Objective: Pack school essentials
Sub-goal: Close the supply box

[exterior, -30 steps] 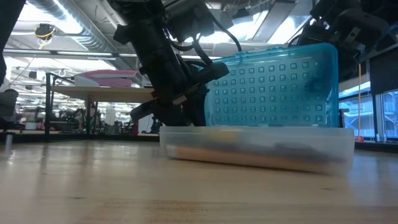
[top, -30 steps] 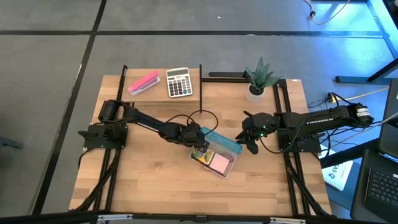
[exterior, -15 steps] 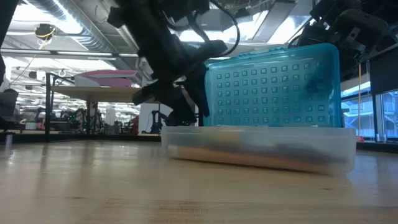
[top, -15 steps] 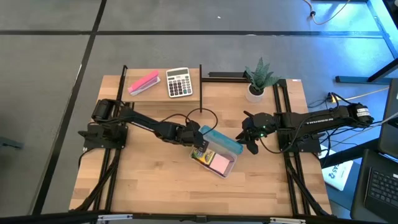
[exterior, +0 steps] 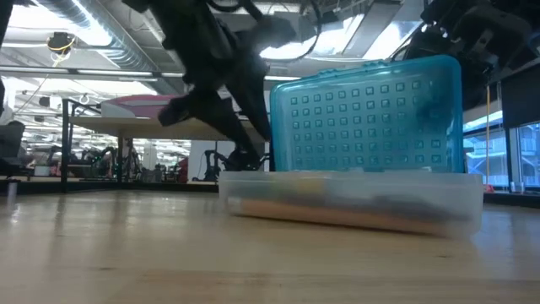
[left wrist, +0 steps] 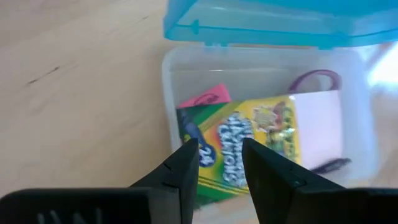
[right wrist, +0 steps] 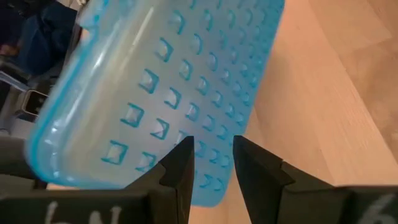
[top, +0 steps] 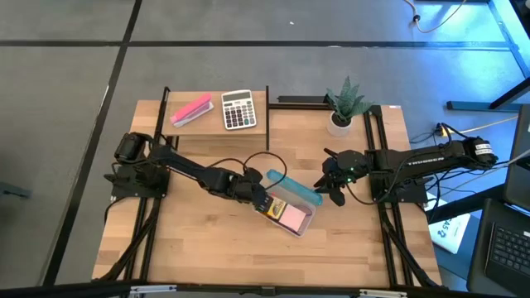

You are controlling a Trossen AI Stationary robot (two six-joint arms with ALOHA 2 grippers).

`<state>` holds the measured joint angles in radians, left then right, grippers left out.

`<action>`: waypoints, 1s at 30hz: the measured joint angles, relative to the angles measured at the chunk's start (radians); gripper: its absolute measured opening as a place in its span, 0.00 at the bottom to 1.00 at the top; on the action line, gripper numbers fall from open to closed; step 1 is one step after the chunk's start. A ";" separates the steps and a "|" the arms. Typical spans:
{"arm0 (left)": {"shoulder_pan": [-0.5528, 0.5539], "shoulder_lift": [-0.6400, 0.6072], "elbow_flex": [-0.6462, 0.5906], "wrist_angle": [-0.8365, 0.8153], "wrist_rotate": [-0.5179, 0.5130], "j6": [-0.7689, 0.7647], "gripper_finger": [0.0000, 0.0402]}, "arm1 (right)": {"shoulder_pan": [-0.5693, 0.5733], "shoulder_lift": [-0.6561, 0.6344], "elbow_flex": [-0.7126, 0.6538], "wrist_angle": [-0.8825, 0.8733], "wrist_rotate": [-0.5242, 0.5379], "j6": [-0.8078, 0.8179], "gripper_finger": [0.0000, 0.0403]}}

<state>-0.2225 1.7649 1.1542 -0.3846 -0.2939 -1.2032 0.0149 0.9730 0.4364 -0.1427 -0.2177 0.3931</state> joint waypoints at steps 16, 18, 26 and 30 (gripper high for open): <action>-0.053 -0.225 0.000 -0.166 -0.115 -0.025 0.29 | 0.051 0.000 0.090 0.005 -0.011 0.002 0.28; -0.053 -0.245 0.000 -0.186 -0.136 -0.021 0.29 | 0.064 0.004 0.090 0.005 0.009 0.019 0.28; -0.053 -0.264 0.000 -0.193 -0.173 -0.017 0.29 | 0.111 0.099 0.091 0.043 0.025 0.033 0.28; -0.053 -0.264 0.000 -0.192 -0.173 -0.016 0.29 | 0.120 0.145 0.091 0.076 0.025 0.035 0.28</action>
<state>-0.2756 1.5009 1.1542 -0.5766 -0.4664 -1.2197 0.1349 1.1175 0.5274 -0.0669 -0.1927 0.4286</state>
